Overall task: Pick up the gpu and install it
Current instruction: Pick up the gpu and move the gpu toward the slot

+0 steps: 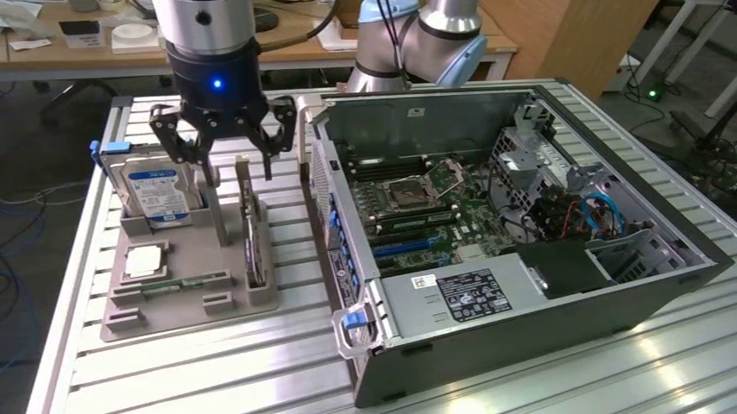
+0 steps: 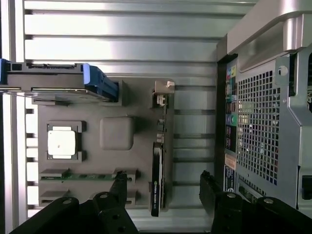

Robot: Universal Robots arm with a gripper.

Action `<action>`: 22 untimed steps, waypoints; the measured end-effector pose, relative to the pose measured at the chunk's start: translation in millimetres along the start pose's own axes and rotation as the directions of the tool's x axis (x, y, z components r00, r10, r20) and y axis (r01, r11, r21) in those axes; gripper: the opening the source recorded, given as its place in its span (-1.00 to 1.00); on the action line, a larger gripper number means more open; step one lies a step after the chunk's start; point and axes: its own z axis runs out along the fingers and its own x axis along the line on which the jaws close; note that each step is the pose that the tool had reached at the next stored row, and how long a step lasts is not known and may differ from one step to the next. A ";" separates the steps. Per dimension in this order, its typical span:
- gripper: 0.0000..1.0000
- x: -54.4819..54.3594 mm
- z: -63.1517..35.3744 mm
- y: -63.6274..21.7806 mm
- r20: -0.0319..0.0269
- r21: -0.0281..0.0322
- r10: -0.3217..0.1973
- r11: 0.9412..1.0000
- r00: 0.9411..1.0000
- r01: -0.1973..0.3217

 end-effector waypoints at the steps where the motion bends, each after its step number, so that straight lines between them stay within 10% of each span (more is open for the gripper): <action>1: 0.41 0.0 1.8 -0.1 0.000 0.000 0.000 1.000 1.000 0.000; 22: 0.41 0.4 36.3 -4.2 0.000 0.000 0.000 1.000 1.000 0.000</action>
